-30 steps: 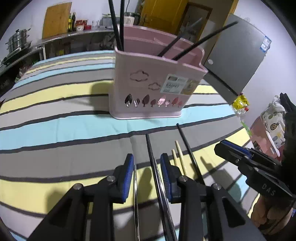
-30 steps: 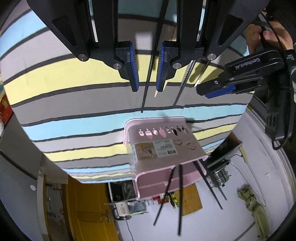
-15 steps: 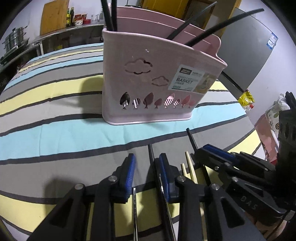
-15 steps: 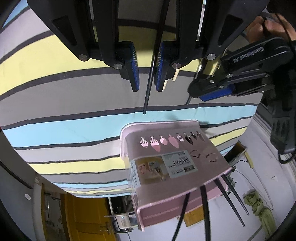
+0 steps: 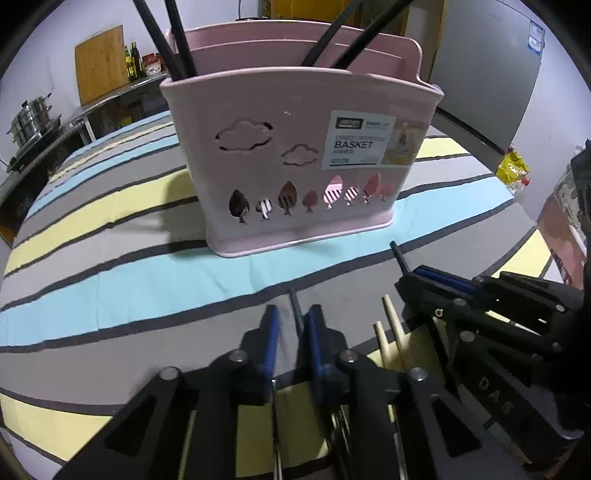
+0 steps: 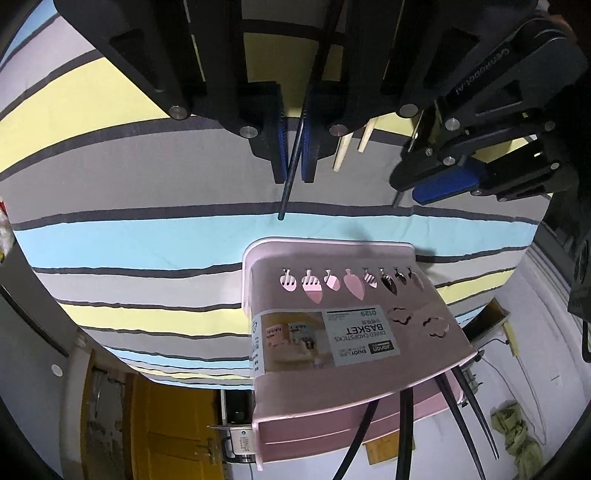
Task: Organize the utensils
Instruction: 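Close the left tool on a chopstick on the cloth while the right tool grasps another, then lift the left tool's chopstick over the basket while the right tool lifts its black chopstick there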
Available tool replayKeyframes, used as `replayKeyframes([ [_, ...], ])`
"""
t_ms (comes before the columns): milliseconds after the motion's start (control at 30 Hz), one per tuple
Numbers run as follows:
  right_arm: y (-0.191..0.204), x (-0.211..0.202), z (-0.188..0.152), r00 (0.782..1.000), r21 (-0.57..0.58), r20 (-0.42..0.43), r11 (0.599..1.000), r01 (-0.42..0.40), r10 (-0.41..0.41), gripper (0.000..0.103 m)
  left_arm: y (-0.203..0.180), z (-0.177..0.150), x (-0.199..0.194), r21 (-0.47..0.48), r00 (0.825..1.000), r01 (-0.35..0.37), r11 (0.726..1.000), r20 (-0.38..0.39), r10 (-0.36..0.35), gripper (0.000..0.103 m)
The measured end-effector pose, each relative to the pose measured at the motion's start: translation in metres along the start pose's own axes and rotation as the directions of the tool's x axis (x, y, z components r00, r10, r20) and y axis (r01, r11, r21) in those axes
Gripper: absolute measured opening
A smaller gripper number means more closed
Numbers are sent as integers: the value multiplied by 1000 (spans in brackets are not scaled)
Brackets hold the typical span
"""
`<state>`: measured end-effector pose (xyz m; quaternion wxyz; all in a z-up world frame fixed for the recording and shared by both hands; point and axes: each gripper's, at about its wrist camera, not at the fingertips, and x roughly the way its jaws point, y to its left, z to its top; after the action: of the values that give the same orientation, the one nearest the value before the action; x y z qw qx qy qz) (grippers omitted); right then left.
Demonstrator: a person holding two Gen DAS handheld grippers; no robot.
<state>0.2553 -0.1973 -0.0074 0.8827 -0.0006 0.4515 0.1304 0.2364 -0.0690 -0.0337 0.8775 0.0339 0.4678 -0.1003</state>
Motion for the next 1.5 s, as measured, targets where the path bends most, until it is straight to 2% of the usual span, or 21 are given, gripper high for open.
replayKeyframes([
  [33, -1, 0, 0, 1000, 1, 1, 1000, -1, 1, 7, -1, 2, 0, -2, 1000, -2, 1000, 0, 2, 9],
  [300, -9, -9, 4, 999, 36, 14, 999, -39, 39, 5, 19, 8, -8, -88, 997, 81, 993, 8, -81, 4],
  [667, -12, -66, 30, 990, 35, 126, 997, -68, 64, 4, 32, 33, -75, -90, 983, 145, 985, 124, -133, 4],
  [967, -7, -119, 51, 967, 15, 247, 997, -71, 65, 4, 41, 68, -136, -62, 961, 145, 987, 248, -125, 4],
  [1167, -3, -146, 58, 953, 9, 298, 998, -61, 56, 4, 42, 78, -161, -51, 945, 142, 989, 303, -120, 4],
  [1300, -1, -154, 58, 949, 6, 311, 998, -56, 51, 4, 46, 77, -168, -53, 939, 151, 987, 320, -127, 4],
  [1500, 0, -161, 50, 949, 4, 313, 999, -47, 43, 4, 47, 64, -166, -62, 944, 160, 985, 302, -135, 4],
])
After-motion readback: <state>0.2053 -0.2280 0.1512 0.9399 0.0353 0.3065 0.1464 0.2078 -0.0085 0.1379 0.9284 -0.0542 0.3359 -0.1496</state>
